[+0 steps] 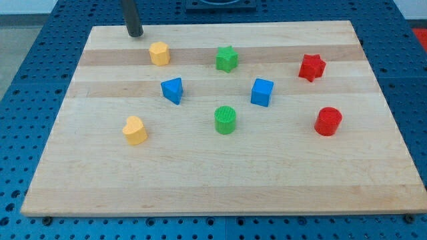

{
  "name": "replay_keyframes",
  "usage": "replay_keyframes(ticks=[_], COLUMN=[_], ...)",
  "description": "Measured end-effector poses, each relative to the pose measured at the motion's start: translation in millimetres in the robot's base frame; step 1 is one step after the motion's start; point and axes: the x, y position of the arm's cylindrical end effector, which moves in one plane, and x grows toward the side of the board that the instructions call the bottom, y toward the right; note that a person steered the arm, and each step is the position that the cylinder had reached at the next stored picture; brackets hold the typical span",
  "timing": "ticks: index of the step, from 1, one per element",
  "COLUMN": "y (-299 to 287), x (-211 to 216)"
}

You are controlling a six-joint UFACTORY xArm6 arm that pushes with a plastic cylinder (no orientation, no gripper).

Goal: Slide the yellow hexagon slightly right

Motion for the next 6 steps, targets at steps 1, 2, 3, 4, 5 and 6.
replay_keyframes(ticks=[1, 2, 3, 4, 5, 6], y=[0.0, 8.5, 12.2, 12.2, 12.2, 12.2], x=[-1.1, 18.8, 23.8, 27.0, 60.9, 60.9])
